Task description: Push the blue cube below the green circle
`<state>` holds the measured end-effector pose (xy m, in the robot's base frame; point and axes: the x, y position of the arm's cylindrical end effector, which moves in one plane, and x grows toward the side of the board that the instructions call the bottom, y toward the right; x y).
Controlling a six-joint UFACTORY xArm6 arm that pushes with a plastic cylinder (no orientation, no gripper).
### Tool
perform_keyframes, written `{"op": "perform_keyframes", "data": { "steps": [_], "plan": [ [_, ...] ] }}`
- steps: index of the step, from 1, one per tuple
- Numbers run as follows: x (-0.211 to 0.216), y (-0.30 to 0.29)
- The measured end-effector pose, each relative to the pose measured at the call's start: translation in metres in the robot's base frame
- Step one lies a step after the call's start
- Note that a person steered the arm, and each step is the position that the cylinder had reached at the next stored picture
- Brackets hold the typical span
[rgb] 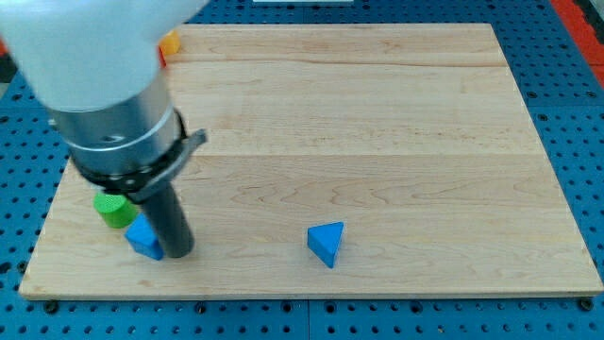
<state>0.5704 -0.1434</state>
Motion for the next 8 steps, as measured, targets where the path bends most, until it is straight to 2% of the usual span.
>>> {"op": "perform_keyframes", "data": {
  "steps": [1, 2, 4, 6, 8],
  "plan": [
    [-0.002, 0.026],
    [-0.026, 0.039],
    [-0.022, -0.017],
    [-0.017, -0.025],
    [-0.005, -0.003]
  ]
}}
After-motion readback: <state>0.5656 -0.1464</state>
